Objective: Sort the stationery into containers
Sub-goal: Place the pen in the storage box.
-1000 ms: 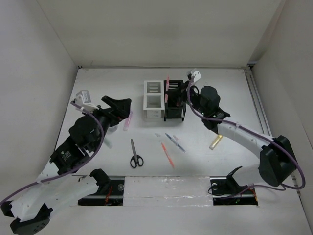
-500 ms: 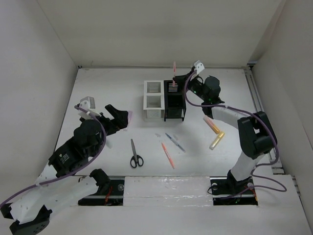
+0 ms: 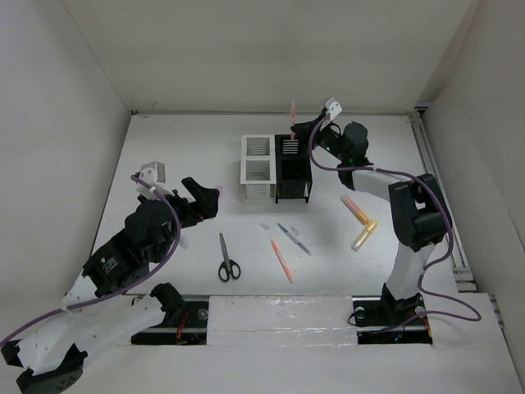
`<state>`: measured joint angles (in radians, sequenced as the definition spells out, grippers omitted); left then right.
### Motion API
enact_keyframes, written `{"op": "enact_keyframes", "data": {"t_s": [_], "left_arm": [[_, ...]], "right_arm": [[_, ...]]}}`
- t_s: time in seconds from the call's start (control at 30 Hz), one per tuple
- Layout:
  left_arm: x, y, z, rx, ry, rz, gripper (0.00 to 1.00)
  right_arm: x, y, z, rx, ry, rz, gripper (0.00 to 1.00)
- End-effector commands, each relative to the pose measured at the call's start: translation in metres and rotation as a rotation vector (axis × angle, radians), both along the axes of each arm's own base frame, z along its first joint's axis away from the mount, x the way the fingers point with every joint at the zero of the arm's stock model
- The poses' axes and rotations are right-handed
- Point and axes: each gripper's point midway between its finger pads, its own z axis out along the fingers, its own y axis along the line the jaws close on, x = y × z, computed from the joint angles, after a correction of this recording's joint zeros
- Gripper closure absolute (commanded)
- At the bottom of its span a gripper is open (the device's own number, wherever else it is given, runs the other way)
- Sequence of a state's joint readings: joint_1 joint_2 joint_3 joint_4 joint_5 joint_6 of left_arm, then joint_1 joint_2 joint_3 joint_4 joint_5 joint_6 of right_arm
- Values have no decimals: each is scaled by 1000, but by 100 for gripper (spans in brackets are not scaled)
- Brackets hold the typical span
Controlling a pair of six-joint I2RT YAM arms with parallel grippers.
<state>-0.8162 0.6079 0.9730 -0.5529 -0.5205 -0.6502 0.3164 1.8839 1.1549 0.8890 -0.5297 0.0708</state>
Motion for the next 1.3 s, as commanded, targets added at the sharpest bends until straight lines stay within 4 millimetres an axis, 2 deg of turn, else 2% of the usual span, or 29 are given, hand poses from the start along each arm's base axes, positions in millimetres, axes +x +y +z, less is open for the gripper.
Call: {"op": "enact_keyframes", "data": {"t_s": [0.0,0.13,0.17,0.23,0.47,0.6,0.63,0.67,0.73,0.83,0.87,1.03,1.07,1.13,1.17,1.27], "left_arm": [[2,-7,5,-6,-28,-28,0],[2,-8,5,-8,-26,-37,0],[2,-8,5,-8,-26,-37,0],[2,-9,7,-14,-32,-37,0],[2,-10,7,-8,-32,-48,0],[2,-10,7,-8,-32,-48,0],[2,-10,7,-8,-32,-48,0],[2,-10,7,-8,-32,-48,0],[2,-10,7,-8,-32,-48,0],[2,-10,7,-8,-32,-48,0],[2,-10,7,-8,-32,-48,0],[2,-10,3,-1,-26,-48,0],[2,-10,3,-1,-26,-48,0],[2,-10,3,-1,-26,-48,0],[2,-10,3,-1,-26,-48,0],[3,-7,4,-5,-28,-25,0]], "right_arm": [[2,3,25,11,-96,31,100],[7,-2,-2,-4,-45,21,100],[9,-6,-2,2,-37,14,100],[7,-9,-15,-4,-8,3,100],[3,-13,-32,28,39,3,100],[0,-17,-38,43,57,6,90],[0,-17,-38,43,57,6,82],[-1,-17,-41,40,69,5,78],[1,-17,-39,39,72,5,72],[1,-17,-39,39,72,5,68],[-1,-16,-41,41,87,15,62],[-7,-17,-41,42,84,15,52],[-8,-17,-32,55,69,18,51],[-14,-17,-29,67,60,31,48],[-19,-16,-15,73,27,44,48],[-33,-14,4,102,3,60,41]]}}
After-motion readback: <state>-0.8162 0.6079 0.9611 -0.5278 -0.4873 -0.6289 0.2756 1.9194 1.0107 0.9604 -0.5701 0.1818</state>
